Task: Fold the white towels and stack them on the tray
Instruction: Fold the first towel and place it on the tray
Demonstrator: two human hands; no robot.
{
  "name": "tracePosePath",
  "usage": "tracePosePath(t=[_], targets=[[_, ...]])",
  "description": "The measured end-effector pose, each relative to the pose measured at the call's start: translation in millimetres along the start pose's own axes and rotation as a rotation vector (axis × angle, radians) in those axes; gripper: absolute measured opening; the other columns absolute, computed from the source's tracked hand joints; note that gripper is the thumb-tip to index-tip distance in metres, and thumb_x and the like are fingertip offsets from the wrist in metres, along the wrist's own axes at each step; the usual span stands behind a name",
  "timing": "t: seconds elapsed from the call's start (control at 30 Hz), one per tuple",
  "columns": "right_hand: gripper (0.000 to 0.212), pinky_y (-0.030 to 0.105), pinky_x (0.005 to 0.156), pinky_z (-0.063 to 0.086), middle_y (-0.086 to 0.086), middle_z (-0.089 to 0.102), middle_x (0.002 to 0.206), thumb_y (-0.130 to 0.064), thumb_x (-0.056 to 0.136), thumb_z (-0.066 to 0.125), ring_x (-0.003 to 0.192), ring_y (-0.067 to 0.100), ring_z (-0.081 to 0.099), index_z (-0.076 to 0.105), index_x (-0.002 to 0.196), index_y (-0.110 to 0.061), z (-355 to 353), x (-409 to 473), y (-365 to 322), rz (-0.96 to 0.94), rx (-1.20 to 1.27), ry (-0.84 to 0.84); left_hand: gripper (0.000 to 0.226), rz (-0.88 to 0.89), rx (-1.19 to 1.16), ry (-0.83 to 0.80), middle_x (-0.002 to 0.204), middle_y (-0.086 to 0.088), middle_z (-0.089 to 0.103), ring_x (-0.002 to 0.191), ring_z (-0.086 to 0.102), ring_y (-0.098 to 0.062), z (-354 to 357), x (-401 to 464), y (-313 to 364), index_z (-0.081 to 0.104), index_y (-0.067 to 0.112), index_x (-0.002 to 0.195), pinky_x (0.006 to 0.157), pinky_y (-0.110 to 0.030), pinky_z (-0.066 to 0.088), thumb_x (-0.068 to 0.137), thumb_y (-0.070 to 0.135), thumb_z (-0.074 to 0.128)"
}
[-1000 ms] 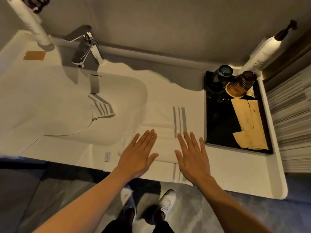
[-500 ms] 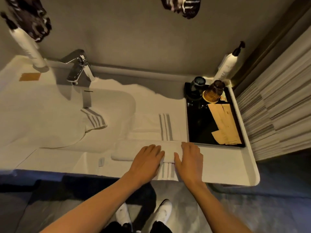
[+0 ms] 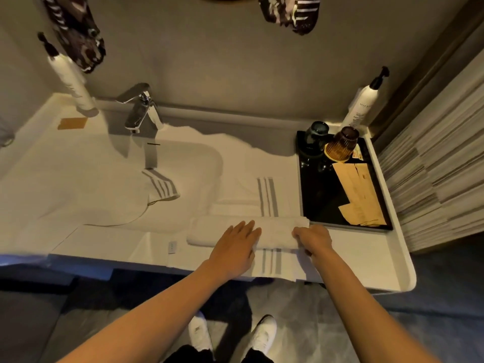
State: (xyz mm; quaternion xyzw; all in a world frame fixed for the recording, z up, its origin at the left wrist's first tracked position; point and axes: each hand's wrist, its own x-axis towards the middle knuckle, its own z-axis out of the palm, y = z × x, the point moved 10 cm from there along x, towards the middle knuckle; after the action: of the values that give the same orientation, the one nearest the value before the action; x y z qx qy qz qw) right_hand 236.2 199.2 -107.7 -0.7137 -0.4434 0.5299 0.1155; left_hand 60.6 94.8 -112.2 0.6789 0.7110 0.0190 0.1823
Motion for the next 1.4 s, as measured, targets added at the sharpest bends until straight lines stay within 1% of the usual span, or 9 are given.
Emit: tracePosePath(t=[0.13,0.27,0.47,0.57,0.7,0.8,0.9,1.2,1.4], targets=[[0.041,0.047,0.091,0.055,0.019,0.06,0.11,-0.004,0.083,0.067,0.096,0.031,0.057,0.058,0.122,0.003,-9.9,2.4,-5.3,-0.033,-0.057,0.022,0.06,0.033,-0.015,0.056,0.164,-0.009,0.021,0.15,0.021,-0.03,-7.4,-8.6,1.8,0.026,0.016,0.155,0.123,-0.043,0.018,0.1,0.027,0.047],[0.036,0.051,0.089,0.056,0.022,0.064,0.114,-0.005,0.083,0.067,0.095,0.029,0.059,0.059,0.118,0.002,-30.3,-0.7,-23.1,-0.112,0.028,0.06,0.042,0.169,-0.019,0.269,0.136,-0.011,0.059,0.119,0.058,-0.03,-32.3,-12.7,16.7,0.058,0.013,0.129,0.101,-0.042,0.048,0.089,0.021,0.062],[0.05,0.042,0.086,0.051,0.021,0.06,0.118,-0.014,0.082,0.072,0.107,0.038,0.061,0.046,0.123,-0.002,-49.2,-12.5,-51.3,-0.229,-0.181,0.222,0.028,0.081,-0.042,0.251,0.116,-0.003,0.061,0.102,0.055,-0.023,-14.4,-10.6,0.7,0.061,0.014,0.116,0.084,-0.035,0.048,0.099,0.025,0.041],[0.045,0.037,0.077,0.049,0.012,0.058,0.105,-0.015,0.084,0.07,0.101,0.035,0.062,0.042,0.119,-0.007,-9.4,-30.8,-68.9,-0.37,-0.266,0.129,0.028,-0.166,-0.587,0.286,0.12,0.002,0.065,0.11,0.059,-0.012,-8.3,-14.5,-33.7,0.068,0.015,0.115,0.096,-0.022,0.046,0.098,0.01,0.046],[0.049,0.038,0.077,0.053,0.001,0.06,0.109,-0.022,0.083,0.065,0.091,0.025,0.062,0.036,0.123,-0.02,57.5,-60.7,-85.5,-0.517,-0.396,0.035,0.035,-0.757,-1.306,0.402,0.073,-0.001,0.073,0.067,0.068,-0.005,10.0,-24.0,-103.8,0.07,0.005,0.08,0.065,-0.014,0.052,0.093,-0.002,0.038],[0.048,0.034,0.075,0.049,0.003,0.059,0.118,-0.024,0.086,0.062,0.1,0.027,0.062,0.037,0.127,-0.021,110.2,-85.0,-90.8,-0.671,-0.532,-0.01,0.042,-0.849,-1.829,0.28,0.045,0.002,0.053,0.038,0.049,-0.007,16.4,-17.8,-95.0,0.049,0.01,0.066,0.037,-0.014,0.039,0.1,-0.002,0.026],[0.041,0.039,0.079,0.051,0.008,0.059,0.115,-0.027,0.09,0.058,0.101,0.028,0.058,0.039,0.125,-0.017,160.9,-97.5,-75.9,-0.798,-0.668,-0.075,0.036,-0.841,-1.916,0.284,0.054,-0.002,0.066,0.047,0.062,-0.011,5.6,-31.4,-96.3,0.064,0.007,0.077,0.047,-0.02,0.049,0.103,0.021,0.042],[0.033,0.025,0.102,0.042,0.003,0.063,0.127,-0.021,0.102,0.041,0.114,0.015,0.058,0.058,0.13,-0.015,160.0,-86.3,-37.5,-0.876,-0.577,-0.398,0.043,-0.406,-0.647,0.451,0.13,-0.007,0.057,0.113,0.058,-0.021,-37.3,-29.2,-99.6,0.055,0.016,0.131,0.091,-0.029,0.05,0.09,0.008,0.063],[0.038,0.032,0.123,0.014,0.003,0.049,0.148,-0.011,0.096,0.054,0.144,0.021,0.034,0.057,0.134,-0.013,135.5,-68.2,-50.1,-1.188,-0.749,-0.139,0.041,0.116,-0.242,0.419,0.145,-0.009,0.051,0.136,0.045,-0.022,-37.8,-25.9,-28.2,0.061,0.013,0.127,0.119,-0.036,0.028,0.087,0.017,0.054]])
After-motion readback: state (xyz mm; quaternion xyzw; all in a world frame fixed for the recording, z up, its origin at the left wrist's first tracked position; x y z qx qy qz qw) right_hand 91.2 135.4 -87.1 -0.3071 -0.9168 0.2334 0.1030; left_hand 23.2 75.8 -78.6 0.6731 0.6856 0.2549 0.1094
